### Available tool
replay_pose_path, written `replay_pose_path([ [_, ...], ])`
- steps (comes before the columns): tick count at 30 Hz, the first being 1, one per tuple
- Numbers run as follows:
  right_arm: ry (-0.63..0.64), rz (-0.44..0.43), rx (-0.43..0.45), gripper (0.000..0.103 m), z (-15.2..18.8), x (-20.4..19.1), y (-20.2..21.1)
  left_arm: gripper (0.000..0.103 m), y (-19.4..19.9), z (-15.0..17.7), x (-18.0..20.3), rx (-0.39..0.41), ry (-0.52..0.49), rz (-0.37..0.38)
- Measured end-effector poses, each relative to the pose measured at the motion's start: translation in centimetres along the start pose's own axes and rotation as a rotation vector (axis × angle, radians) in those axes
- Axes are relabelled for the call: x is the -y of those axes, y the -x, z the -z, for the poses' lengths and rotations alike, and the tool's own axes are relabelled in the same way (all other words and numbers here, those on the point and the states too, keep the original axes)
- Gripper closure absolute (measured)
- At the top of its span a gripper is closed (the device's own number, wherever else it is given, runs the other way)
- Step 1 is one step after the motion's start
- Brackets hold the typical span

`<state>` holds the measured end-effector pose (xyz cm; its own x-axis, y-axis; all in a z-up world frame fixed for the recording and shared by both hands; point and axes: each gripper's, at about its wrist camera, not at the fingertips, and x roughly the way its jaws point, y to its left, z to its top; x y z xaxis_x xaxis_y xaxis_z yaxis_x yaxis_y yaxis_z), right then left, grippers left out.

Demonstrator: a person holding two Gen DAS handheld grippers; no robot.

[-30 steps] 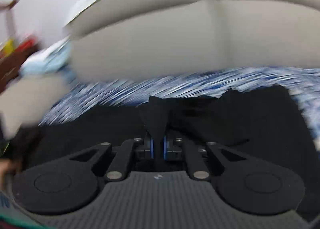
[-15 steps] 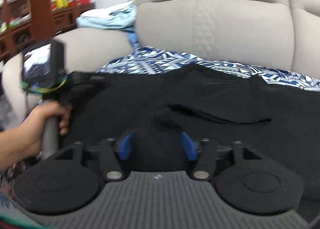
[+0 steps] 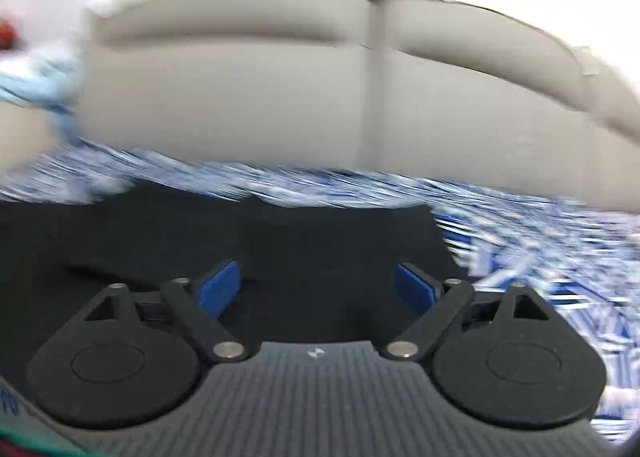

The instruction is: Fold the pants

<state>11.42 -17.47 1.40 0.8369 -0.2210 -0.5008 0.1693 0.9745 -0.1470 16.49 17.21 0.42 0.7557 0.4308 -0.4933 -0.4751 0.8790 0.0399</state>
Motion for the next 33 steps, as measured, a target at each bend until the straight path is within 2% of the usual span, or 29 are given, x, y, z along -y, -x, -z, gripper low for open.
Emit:
replay_pose_path([
  [1,0.03,-0.017,-0.033,0.015,-0.3,-1.0,-1.2,0.017,0.0,0.0,0.0,-0.001,0.0,0.0],
  [3,0.074,-0.041,-0.018,0.02,-1.1,-3.3,-2.1,0.017,0.0,0.0,0.0,-0.001,0.0,0.001],
  [4,0.092,-0.097,-0.026,0.023,-2.0,-4.4,-2.5,0.017,0.0,0.0,0.0,-0.001,0.001,0.001],
  [6,0.072,-0.295,-0.023,0.025,-4.2,-6.2,-2.8,0.017,0.0,0.0,0.0,-0.001,0.0,0.0],
  [8,0.001,-0.48,-0.003,0.024,-6.0,-7.1,-2.7,0.017,0.0,0.0,0.0,-0.001,0.0,0.0],
  [10,-0.061,-0.569,0.011,0.021,-7.1,-7.3,-2.3,0.016,0.0,0.0,0.0,-0.001,0.0,0.0],
  [11,-0.076,-0.577,0.02,0.02,-7.2,-7.1,-2.1,0.016,0.0,0.0,-0.1,-0.001,0.001,0.001],
  [16,-0.055,-0.498,0.019,0.018,-6.1,-5.4,-2.3,0.016,0.0,0.0,0.0,0.0,0.001,0.0],
  [19,-0.066,-0.407,-0.009,0.018,-4.7,-3.3,-2.5,0.016,0.0,0.0,0.1,-0.001,0.002,0.0],
  [26,-0.042,-0.222,0.036,0.011,1.2,0.1,-0.3,0.016,0.0,0.0,0.1,-0.001,0.002,-0.001],
  [28,-0.026,-0.204,0.016,0.008,3.0,0.4,-0.3,0.016,0.0,0.0,0.2,-0.001,0.001,-0.002],
  [29,-0.051,-0.205,0.05,0.005,3.8,0.7,0.1,0.016,0.0,-0.1,0.2,-0.001,0.001,-0.003],
  [30,-0.06,-0.205,0.05,0.001,4.2,0.8,0.1,0.016,0.0,0.0,0.2,-0.002,0.0,-0.003],
  [33,-0.059,-0.207,0.047,0.0,3.9,0.8,-0.1,0.016,-0.1,0.0,0.2,-0.003,-0.001,-0.004],
])
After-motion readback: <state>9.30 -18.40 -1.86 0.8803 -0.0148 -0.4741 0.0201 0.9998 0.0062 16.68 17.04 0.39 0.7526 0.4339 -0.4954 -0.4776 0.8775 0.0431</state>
